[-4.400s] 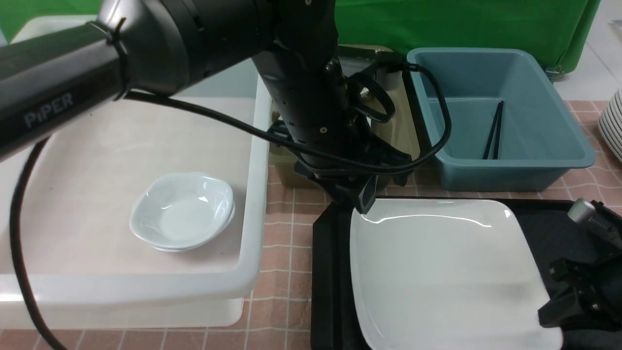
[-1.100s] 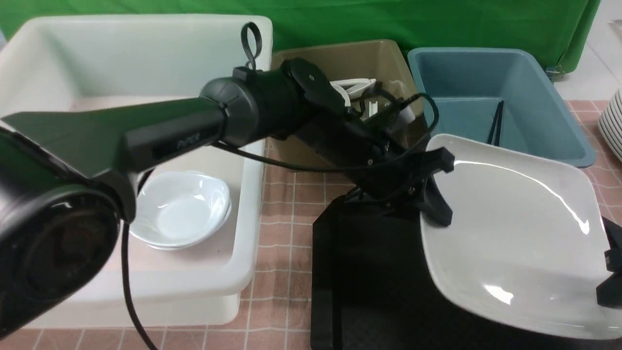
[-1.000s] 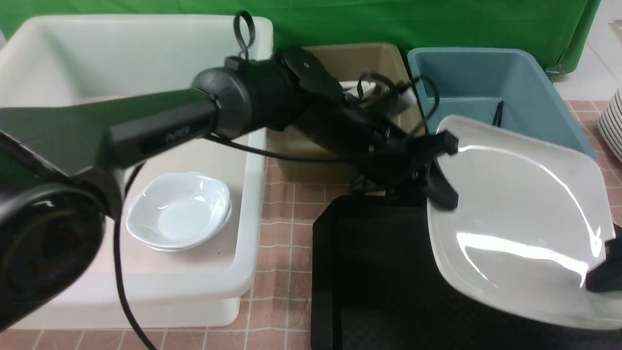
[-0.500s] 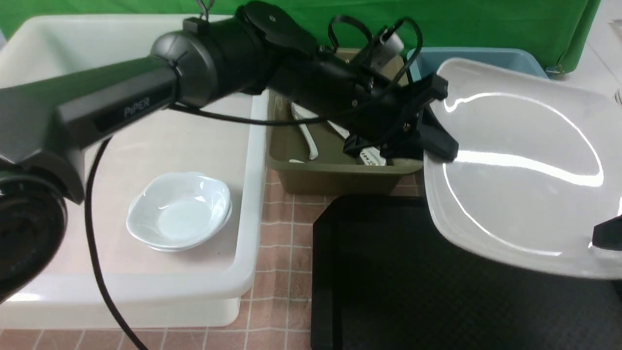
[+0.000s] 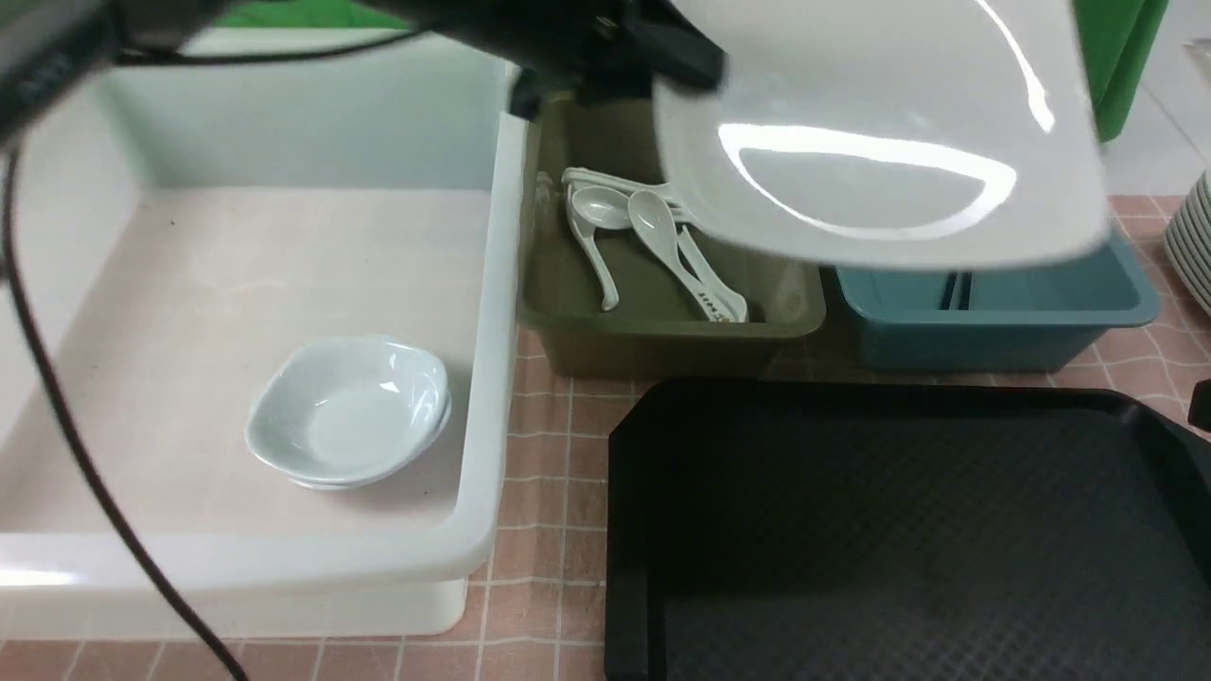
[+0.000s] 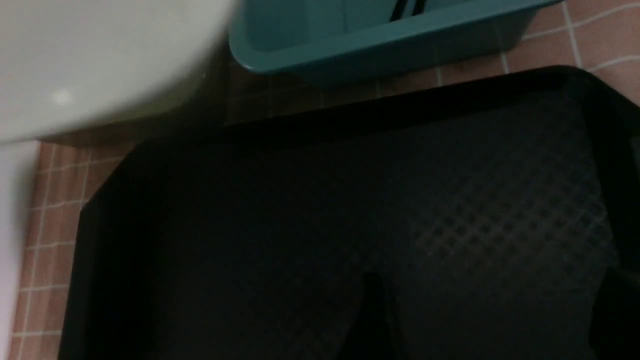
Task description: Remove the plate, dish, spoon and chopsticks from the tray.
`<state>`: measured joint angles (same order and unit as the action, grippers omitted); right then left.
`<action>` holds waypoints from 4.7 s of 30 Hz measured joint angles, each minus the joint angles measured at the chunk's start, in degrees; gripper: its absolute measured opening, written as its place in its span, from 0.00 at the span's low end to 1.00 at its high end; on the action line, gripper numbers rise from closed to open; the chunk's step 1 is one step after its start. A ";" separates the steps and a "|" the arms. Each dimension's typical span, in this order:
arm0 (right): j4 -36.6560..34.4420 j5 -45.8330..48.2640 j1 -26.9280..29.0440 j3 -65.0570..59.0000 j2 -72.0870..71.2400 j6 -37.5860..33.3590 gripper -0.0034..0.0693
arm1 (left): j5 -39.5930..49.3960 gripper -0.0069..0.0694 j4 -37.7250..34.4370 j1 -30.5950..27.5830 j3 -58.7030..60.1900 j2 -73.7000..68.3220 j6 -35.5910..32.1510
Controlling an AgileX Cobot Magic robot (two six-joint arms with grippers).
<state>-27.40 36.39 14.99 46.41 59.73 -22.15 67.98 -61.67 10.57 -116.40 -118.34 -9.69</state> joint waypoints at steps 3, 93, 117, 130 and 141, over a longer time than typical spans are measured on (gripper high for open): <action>0.72 0.41 0.00 0.00 0.00 0.00 0.85 | 1.44 0.17 0.15 -7.16 -1.28 1.09 0.32; 1.15 14.38 -8.97 8.12 3.99 -3.62 0.09 | -2.57 0.09 53.61 -26.26 10.03 11.08 -9.22; -14.87 -25.73 -8.97 -19.91 -42.39 -7.67 0.09 | 1.93 0.09 31.79 -26.26 10.08 21.00 -8.98; -16.54 -25.76 -8.97 -20.65 -41.28 -13.03 0.09 | 2.04 0.09 31.79 -26.26 10.08 21.00 -8.98; -16.54 -25.71 -8.97 -20.65 -41.26 -13.03 0.11 | 2.04 0.09 31.08 -26.26 10.08 21.00 -8.98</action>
<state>-43.94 10.69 6.02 25.77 18.47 -35.18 70.02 -30.58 -15.69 -106.31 -97.34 -18.67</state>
